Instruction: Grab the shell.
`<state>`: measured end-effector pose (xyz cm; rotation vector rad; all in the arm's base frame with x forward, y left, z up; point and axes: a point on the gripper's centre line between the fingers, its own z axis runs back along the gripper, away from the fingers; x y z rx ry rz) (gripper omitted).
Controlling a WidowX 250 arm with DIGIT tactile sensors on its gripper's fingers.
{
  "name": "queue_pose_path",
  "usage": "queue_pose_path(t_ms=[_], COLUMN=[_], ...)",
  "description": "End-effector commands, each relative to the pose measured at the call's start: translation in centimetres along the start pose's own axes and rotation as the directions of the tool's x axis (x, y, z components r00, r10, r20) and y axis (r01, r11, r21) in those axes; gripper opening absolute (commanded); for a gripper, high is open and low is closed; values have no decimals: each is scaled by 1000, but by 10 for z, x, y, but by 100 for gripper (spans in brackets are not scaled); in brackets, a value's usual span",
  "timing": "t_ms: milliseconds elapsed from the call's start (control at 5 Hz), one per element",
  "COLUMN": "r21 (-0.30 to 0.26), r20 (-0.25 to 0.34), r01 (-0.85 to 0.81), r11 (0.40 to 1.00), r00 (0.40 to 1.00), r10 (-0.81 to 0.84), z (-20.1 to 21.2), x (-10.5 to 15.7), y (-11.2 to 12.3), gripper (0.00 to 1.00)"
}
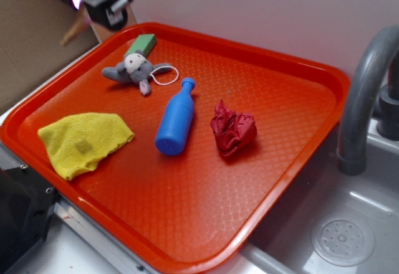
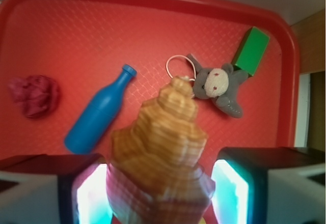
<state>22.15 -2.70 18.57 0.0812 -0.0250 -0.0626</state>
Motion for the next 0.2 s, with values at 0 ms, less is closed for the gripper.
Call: queue_pose_path(t_ms=[0], r21=[-55], r20=[145], r01=[85], r11=[995], r00=[987], r10=[-76], z=[62], x=[-18], y=[24], gripper=[0])
